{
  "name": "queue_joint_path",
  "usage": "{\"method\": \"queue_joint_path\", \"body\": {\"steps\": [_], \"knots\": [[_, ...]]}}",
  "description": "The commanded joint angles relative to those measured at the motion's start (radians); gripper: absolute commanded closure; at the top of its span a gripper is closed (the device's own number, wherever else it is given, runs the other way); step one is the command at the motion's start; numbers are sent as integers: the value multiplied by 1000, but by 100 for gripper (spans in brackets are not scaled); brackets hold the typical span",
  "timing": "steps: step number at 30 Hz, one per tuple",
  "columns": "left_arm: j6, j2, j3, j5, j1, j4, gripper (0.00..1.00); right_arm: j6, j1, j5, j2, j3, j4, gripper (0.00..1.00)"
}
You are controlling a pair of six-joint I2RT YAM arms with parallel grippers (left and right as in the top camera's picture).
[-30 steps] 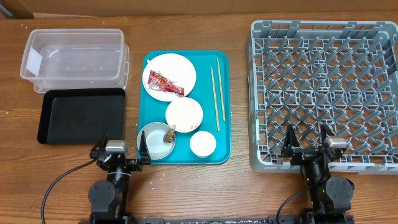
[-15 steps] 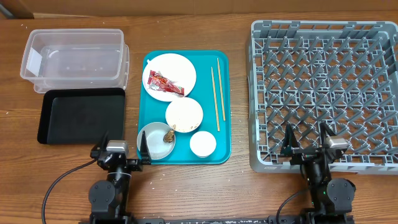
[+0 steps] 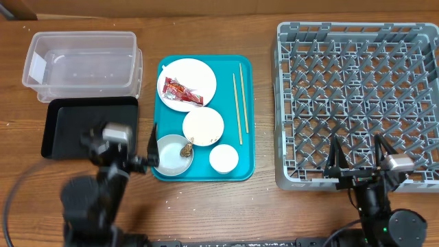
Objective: Sort waste into correct bins and load items into the dishwasher
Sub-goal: 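Reach the left gripper to the top plate and grasp the red wrapper and napkin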
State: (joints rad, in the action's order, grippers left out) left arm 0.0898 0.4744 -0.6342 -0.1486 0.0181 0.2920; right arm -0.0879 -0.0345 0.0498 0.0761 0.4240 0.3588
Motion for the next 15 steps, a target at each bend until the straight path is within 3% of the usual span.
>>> {"method": "queue_joint_path", "body": {"steps": [1,6,12,15], "knots": [[22,230,-261,-63,-4,74,0,14,-5,6,103,138,68,0],[23,567,-658,-48,35,319,0,14,-5,11,315,333,212,0],[23,1149,-1247,172,259,828,0,14,-5,95,748,673,454,0],[11,1267,-1265,39,289,856,0,13,-5,103,831,702,469,0]]}}
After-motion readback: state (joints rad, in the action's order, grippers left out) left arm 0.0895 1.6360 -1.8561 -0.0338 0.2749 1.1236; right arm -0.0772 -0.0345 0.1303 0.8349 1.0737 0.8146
